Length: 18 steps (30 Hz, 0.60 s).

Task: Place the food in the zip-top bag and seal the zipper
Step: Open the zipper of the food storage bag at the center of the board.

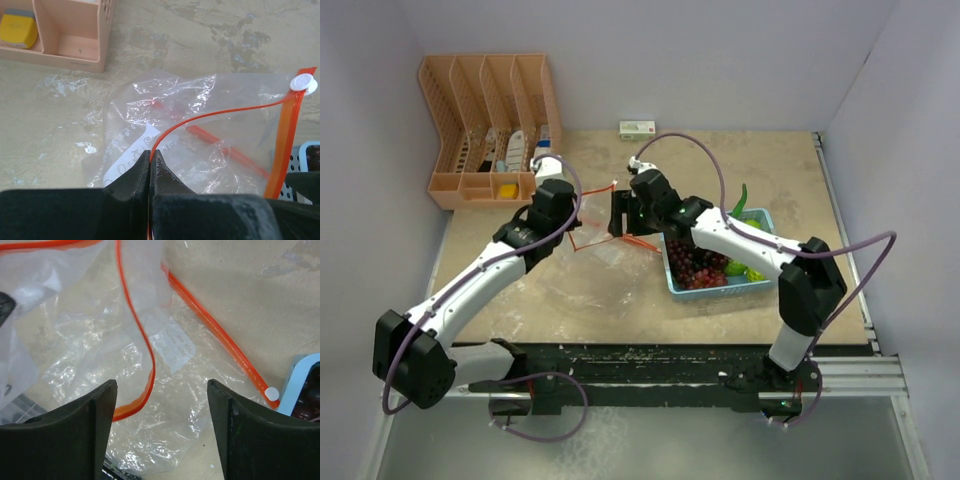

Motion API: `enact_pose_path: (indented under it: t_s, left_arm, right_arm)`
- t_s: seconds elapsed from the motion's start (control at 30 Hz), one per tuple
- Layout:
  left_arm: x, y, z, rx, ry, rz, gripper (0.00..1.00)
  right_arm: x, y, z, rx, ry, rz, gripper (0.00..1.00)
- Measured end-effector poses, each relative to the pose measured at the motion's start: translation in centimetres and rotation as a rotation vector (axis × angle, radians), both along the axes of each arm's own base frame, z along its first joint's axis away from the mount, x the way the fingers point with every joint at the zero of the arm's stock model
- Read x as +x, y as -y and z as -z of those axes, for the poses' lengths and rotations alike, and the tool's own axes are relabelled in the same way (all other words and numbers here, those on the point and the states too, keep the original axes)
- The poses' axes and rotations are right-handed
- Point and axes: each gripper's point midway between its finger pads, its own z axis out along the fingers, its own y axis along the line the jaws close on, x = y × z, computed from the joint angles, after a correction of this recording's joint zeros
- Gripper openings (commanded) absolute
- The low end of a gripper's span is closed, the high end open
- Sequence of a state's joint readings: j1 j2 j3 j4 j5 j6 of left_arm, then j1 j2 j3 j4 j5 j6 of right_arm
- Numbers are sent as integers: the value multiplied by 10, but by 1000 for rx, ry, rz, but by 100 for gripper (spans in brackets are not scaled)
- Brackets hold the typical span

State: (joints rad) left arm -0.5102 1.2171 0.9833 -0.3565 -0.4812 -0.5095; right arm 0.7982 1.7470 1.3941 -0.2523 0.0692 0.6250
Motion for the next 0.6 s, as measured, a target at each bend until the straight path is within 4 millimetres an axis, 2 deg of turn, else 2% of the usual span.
enact_pose_path:
  t_s: [0.17, 0.27, 0.37, 0.5, 0.6]
  left_arm:
    - [3, 5, 3, -14, -2, 13, 0]
    - [5, 8, 2, -23, 3, 21, 0]
    - [5, 9, 1, -29, 6, 25, 0]
    - [6, 10, 2, -31, 10, 25, 0]
    - [4, 11, 6, -31, 1, 31, 0]
  right_arm:
    - [-2, 2, -29, 41, 48, -8, 81]
    - [-6, 5, -54, 84, 86, -7, 80]
    - [-9, 19, -76, 100, 121, 39, 80]
    - [-7, 64, -85, 53, 122, 197, 79]
    - [1, 124, -72, -12, 77, 378, 78]
